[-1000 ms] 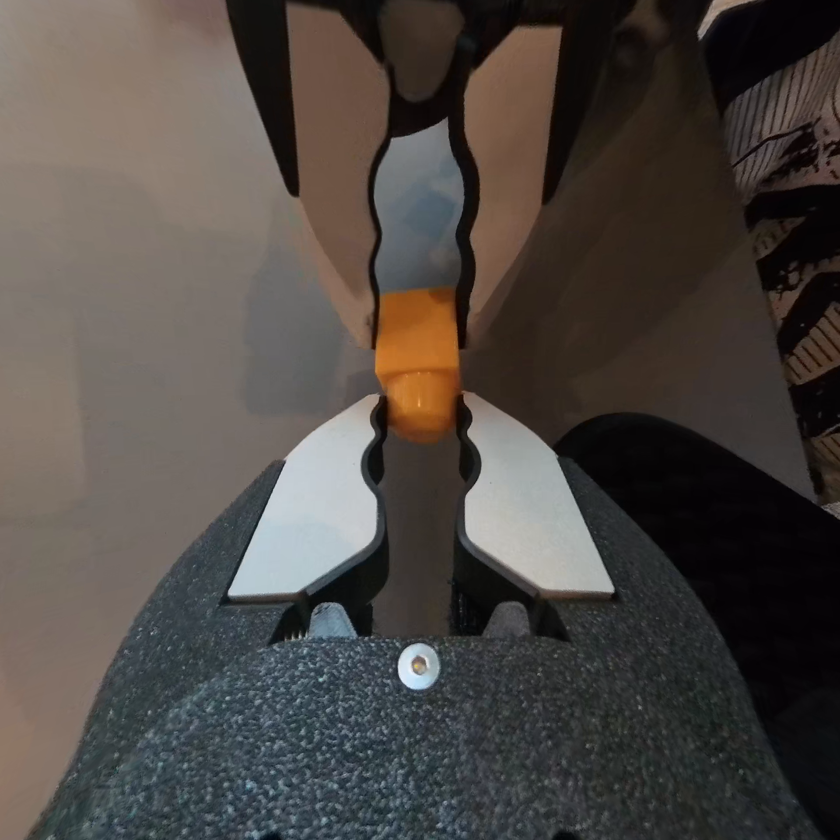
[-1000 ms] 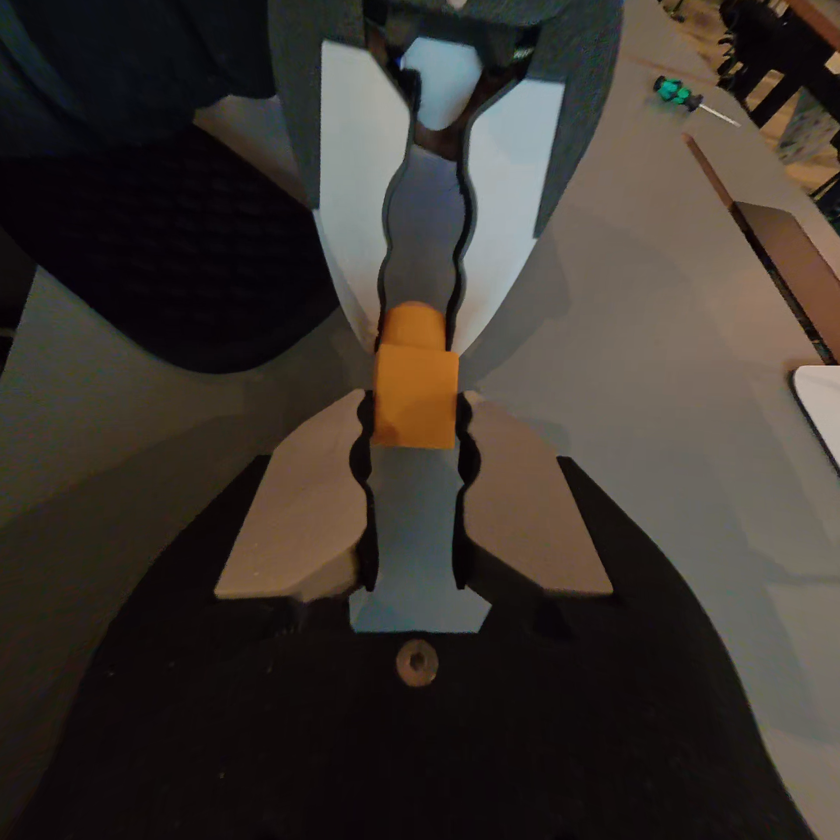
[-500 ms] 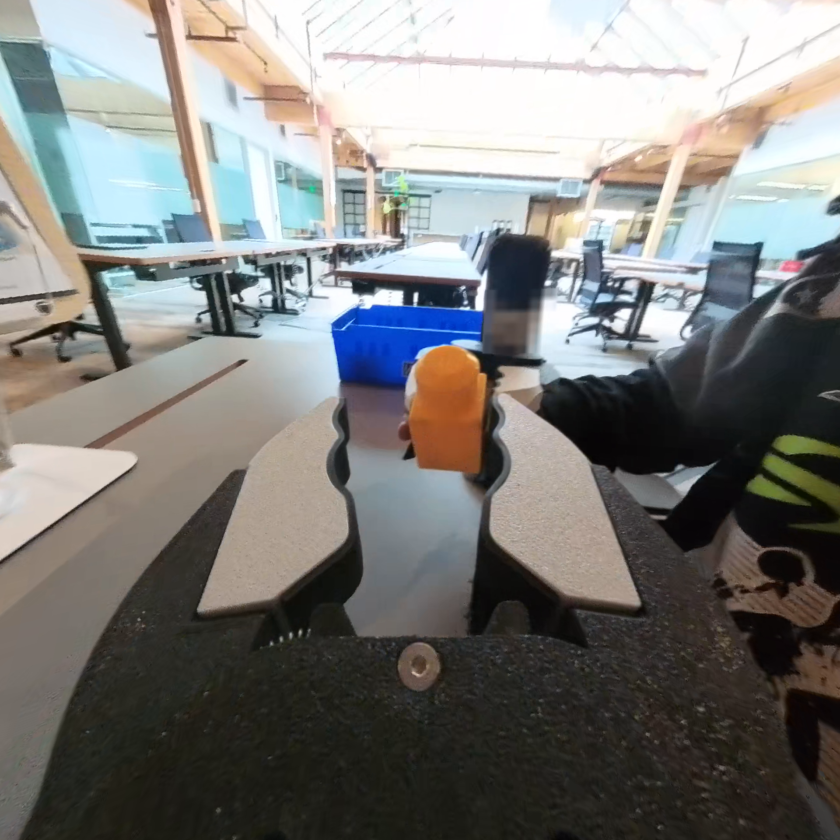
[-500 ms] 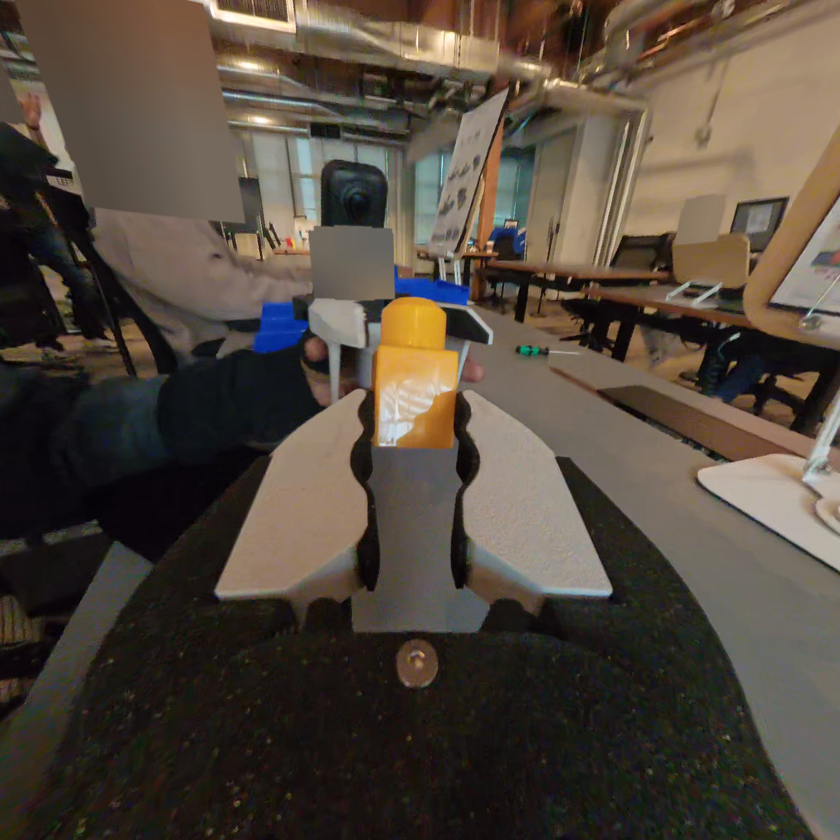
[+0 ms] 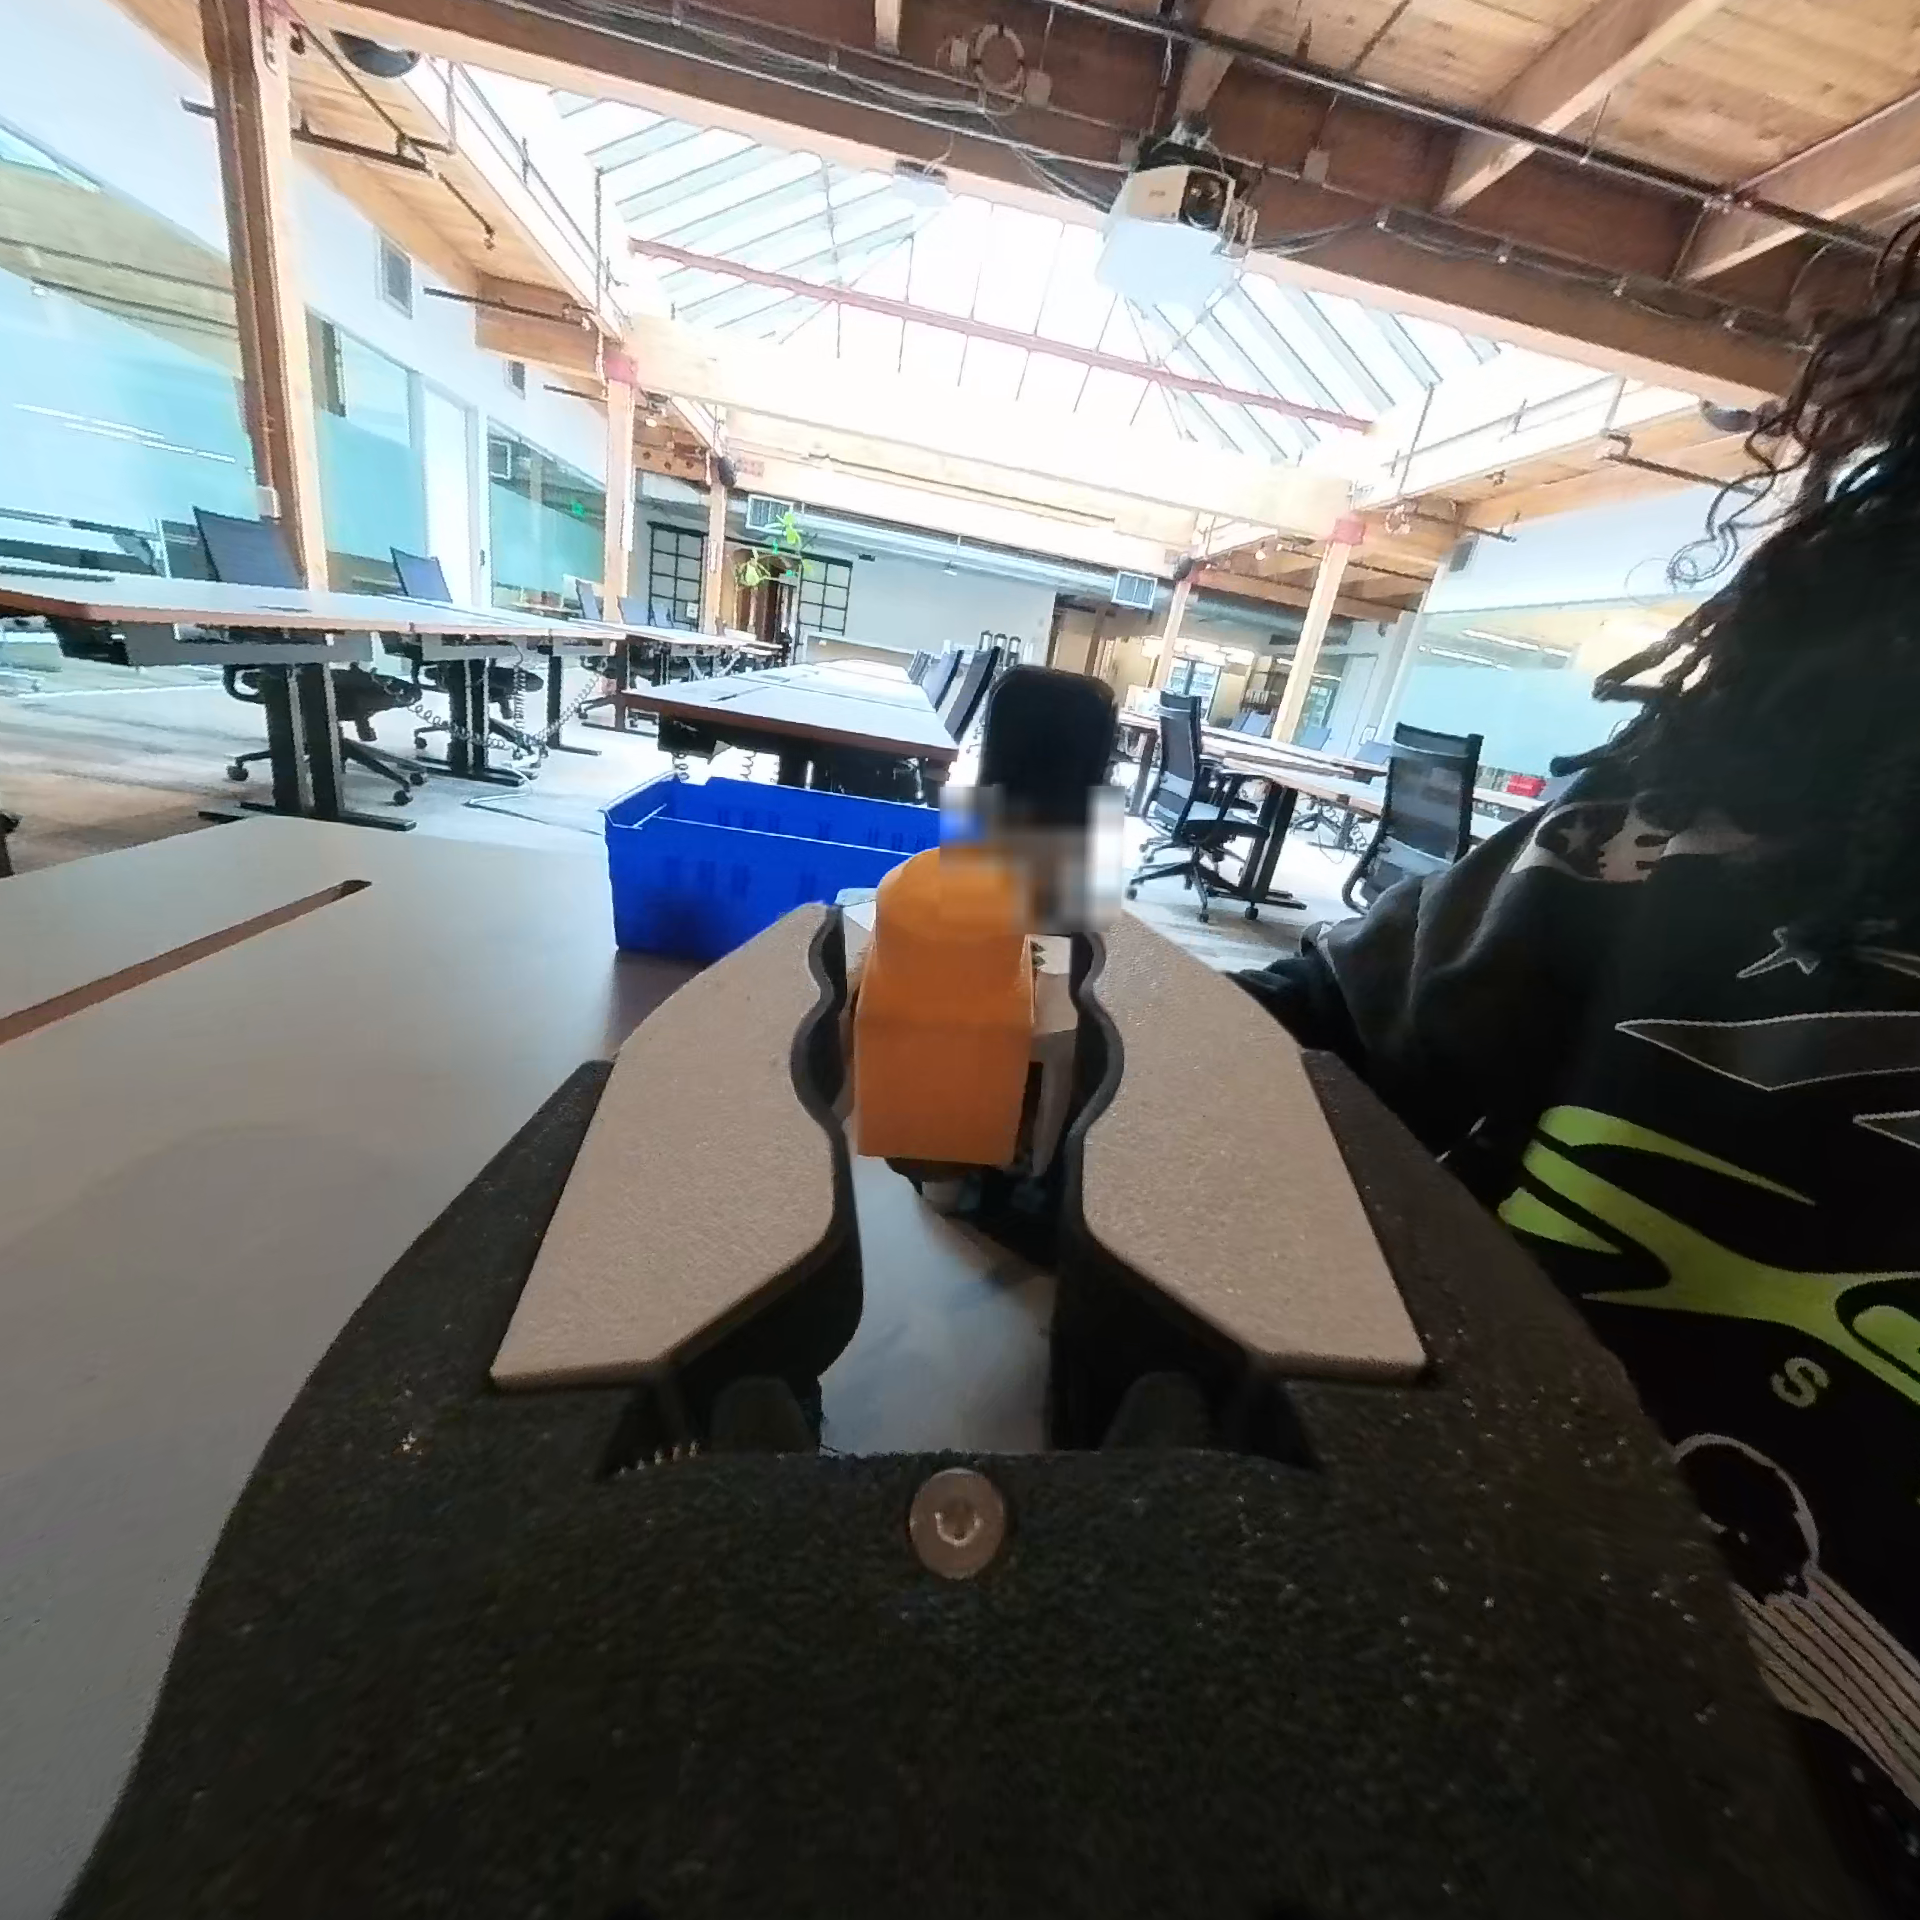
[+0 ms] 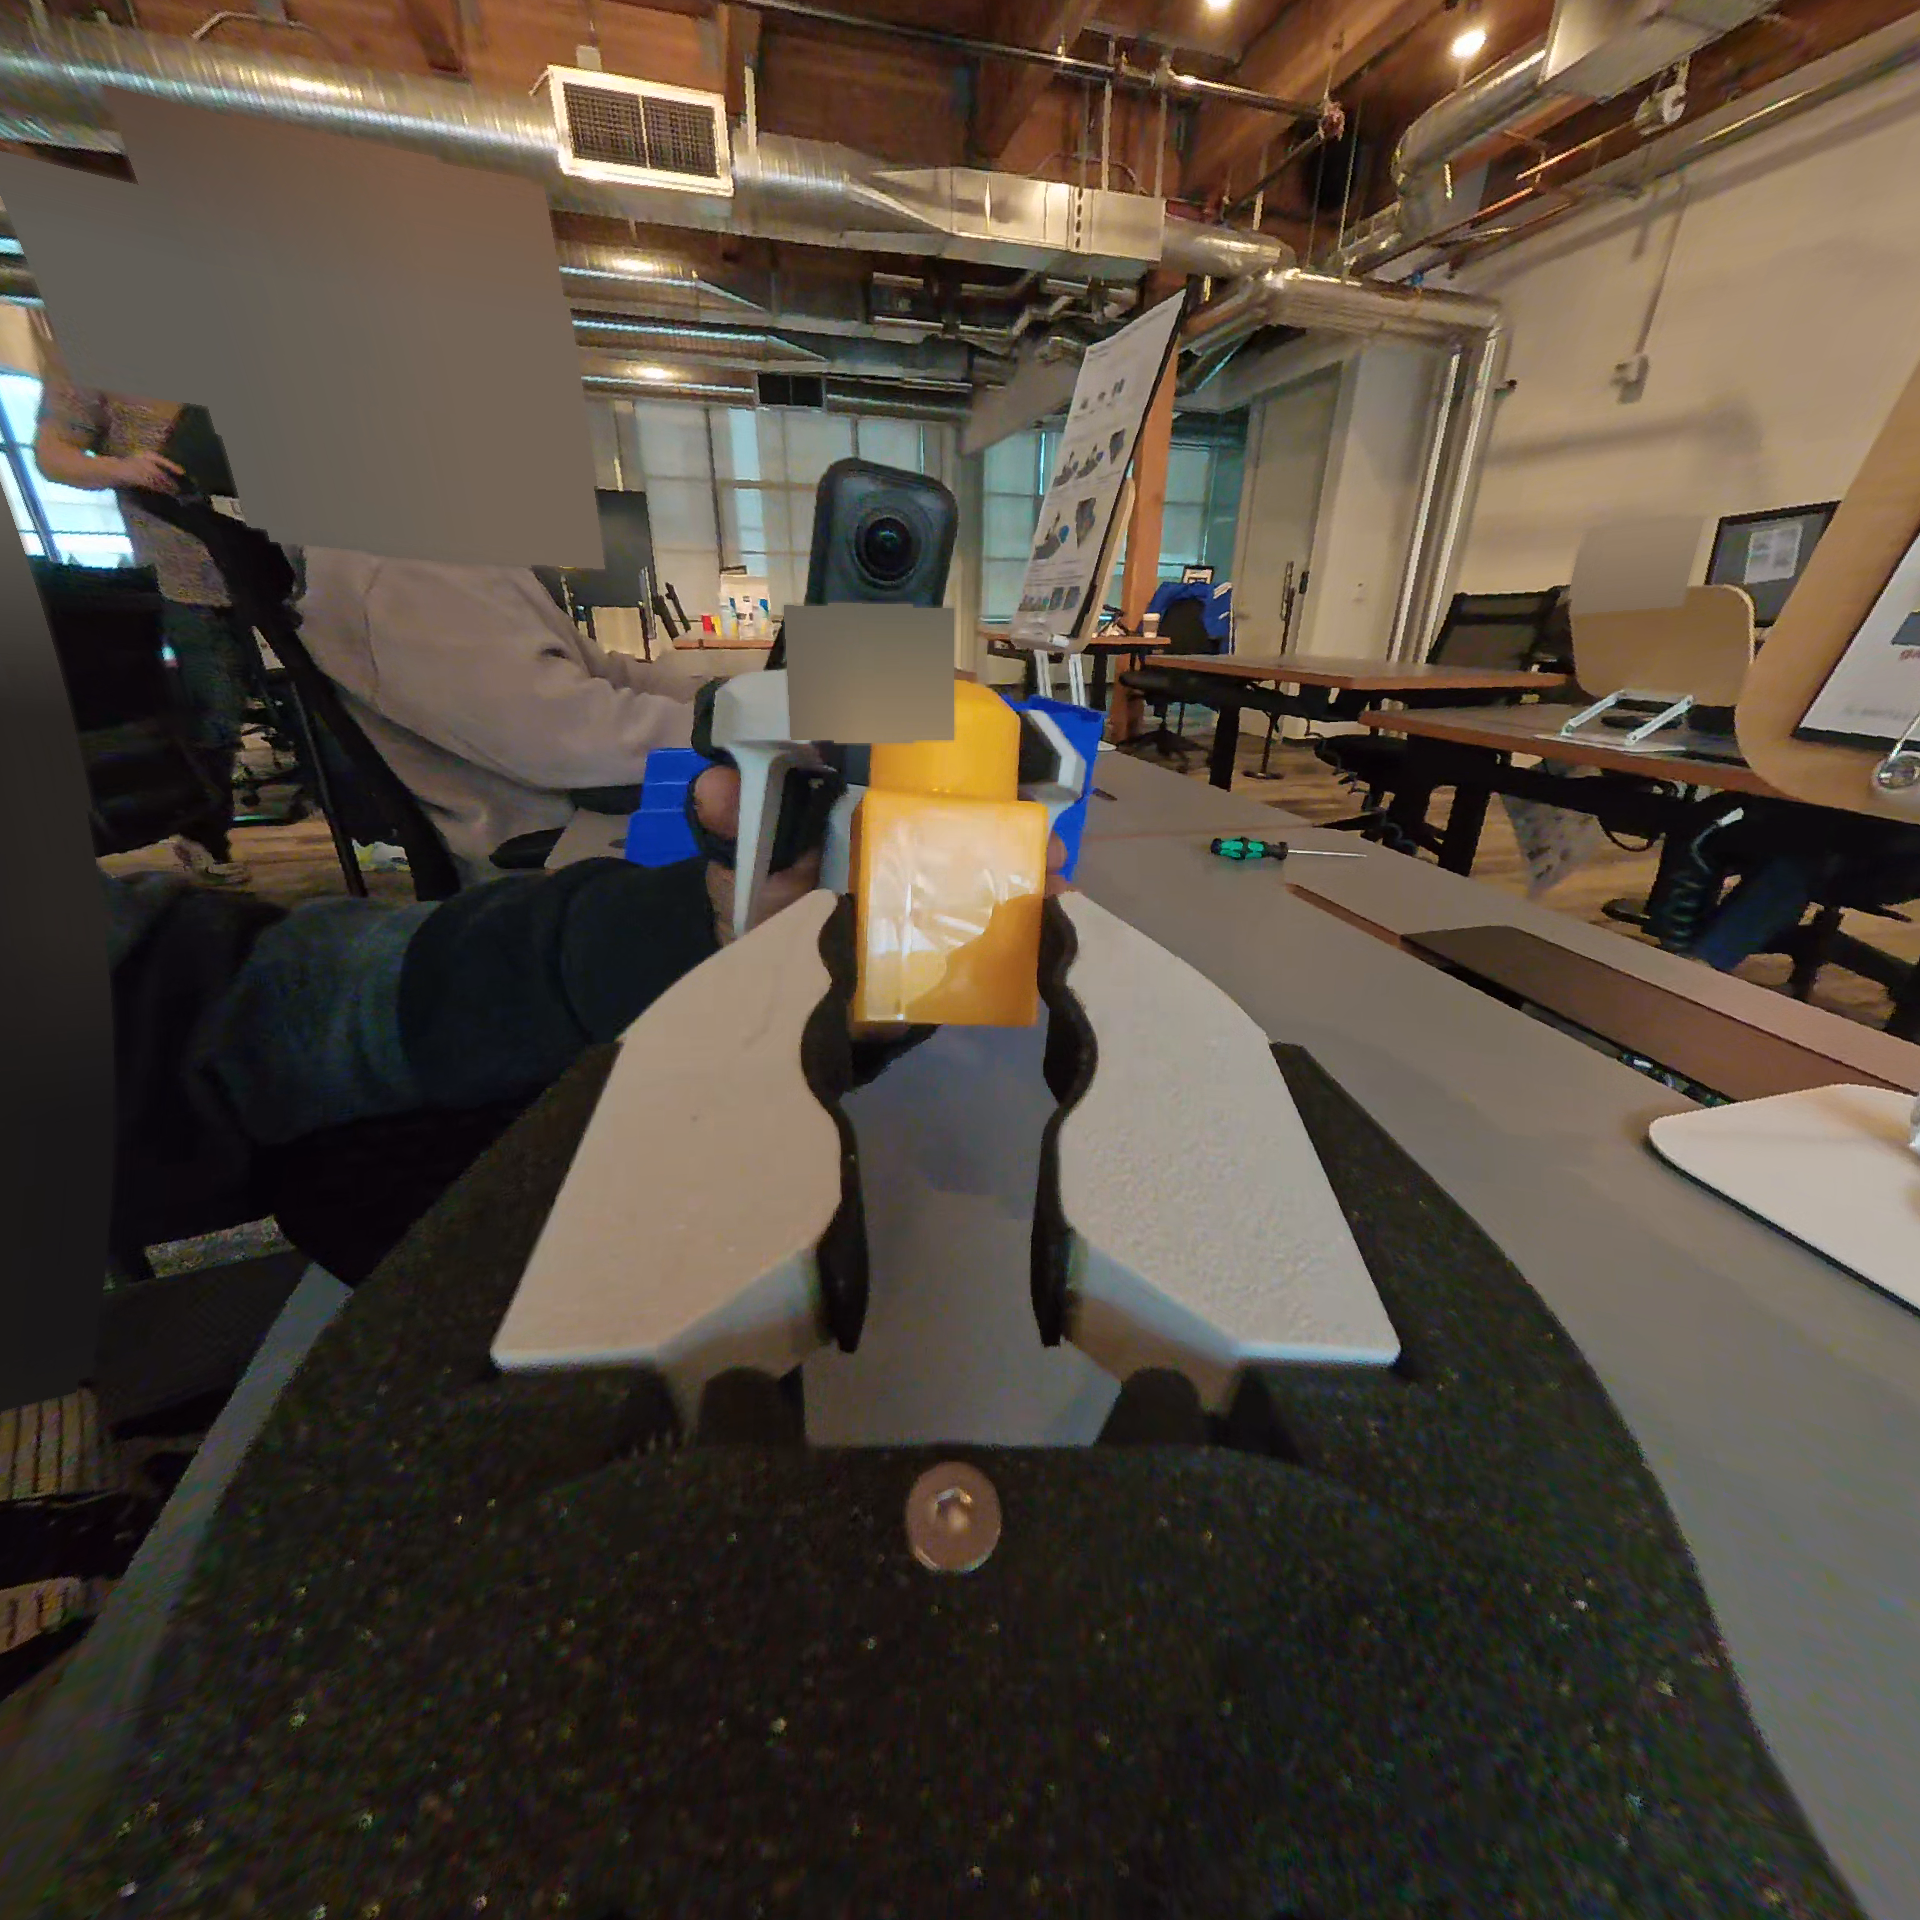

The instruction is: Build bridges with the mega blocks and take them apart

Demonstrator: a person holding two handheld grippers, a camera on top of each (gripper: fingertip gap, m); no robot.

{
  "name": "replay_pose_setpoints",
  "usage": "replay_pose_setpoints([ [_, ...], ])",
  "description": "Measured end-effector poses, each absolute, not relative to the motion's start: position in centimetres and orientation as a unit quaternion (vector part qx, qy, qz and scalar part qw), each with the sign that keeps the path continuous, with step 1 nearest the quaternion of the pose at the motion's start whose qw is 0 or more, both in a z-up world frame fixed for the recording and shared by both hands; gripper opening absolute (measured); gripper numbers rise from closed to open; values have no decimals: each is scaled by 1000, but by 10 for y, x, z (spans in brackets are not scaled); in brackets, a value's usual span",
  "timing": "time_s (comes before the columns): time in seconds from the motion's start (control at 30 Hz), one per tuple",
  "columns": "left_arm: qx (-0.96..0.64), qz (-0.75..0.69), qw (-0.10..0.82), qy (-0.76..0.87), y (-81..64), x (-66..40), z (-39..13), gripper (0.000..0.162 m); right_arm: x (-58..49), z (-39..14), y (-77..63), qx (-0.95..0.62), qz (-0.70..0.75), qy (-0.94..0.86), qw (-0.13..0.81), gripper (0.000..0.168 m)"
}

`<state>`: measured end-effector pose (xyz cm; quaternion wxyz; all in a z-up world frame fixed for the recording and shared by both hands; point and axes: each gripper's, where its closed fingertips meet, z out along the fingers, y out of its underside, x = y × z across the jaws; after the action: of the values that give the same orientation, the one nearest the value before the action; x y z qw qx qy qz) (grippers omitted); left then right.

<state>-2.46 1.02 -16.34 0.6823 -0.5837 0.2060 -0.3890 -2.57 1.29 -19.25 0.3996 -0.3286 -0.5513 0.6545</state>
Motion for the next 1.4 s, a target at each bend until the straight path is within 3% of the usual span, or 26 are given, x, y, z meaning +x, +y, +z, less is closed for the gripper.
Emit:
replay_pose_setpoints([
  [0.47, -614, -342, 674, 229, 14, -23, -171, 28, -29, -198, 10, -342, 655, -559, 375, 34],
  [0.57, -651, -251, 674, 244, 19, -39, -183, 28, -33, -215, 20, -374, 615, -595, 358, 65],
  [0.63, -678, -211, 657, 253, 20, -50, -197, 28, -34, -224, 38, -396, 571, -615, 373, 71],
  [0.97, -751, -221, 541, 308, 29, -44, -270, 29, -25, -210, 85, -441, 565, -560, 416, 58],
  [1.4, -799, -205, 471, 313, 37, -36, -304, 29, -23, -206, 83, -436, 570, -556, 420, 50],
])
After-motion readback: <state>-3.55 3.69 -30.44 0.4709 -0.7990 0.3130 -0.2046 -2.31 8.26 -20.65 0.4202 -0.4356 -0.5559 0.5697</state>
